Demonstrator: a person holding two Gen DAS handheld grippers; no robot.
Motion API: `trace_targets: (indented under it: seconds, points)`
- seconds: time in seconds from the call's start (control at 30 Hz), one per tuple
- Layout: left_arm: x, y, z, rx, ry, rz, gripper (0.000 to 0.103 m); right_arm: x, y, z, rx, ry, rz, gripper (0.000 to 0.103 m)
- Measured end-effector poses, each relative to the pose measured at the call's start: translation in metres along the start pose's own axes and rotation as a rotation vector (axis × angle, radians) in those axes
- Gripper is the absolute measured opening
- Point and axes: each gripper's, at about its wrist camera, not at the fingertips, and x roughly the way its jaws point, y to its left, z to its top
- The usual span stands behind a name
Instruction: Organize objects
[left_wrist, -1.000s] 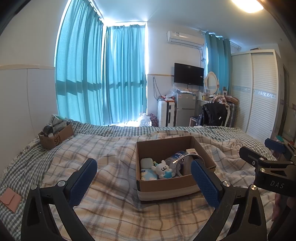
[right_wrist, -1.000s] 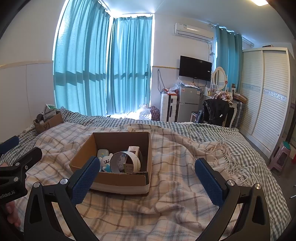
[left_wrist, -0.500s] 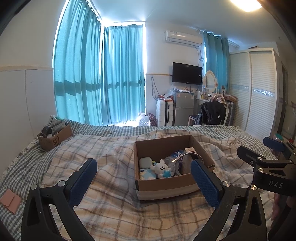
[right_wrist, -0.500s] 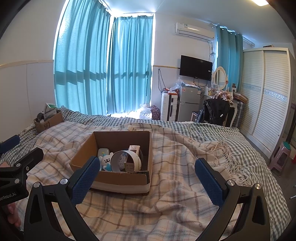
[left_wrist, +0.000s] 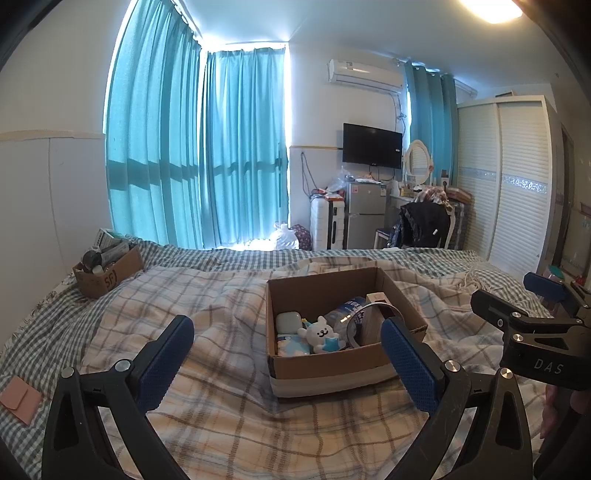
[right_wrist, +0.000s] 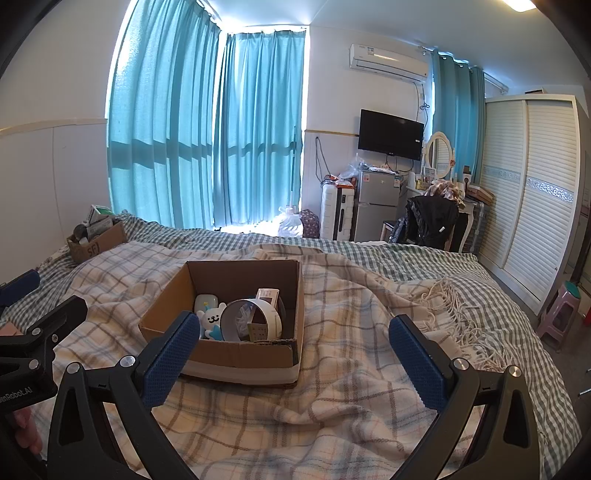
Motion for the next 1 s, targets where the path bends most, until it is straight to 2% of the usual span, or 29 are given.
trace_targets:
  seconds: [0.67,0.9,1.0]
  points:
    - [0.0010,-0.0019,-0.0008,0.016,0.008,0.009,0.103,0.0019,0.0016,-0.0031,-0.004,0.007,-0.002,0.103]
    - [0.0013,0.0011,-0.0006,-0.001,0.017,0.020,0.103,0.0025,0.0019,-0.0045,-0.005,0.009,-0.003,0.103]
    - [0.0015,0.0040,-0.0002,-0.023,0.021,0.002,0.103,0.0025,0.0020,-0.0045,-0.005,0.009,-0.002,0.103]
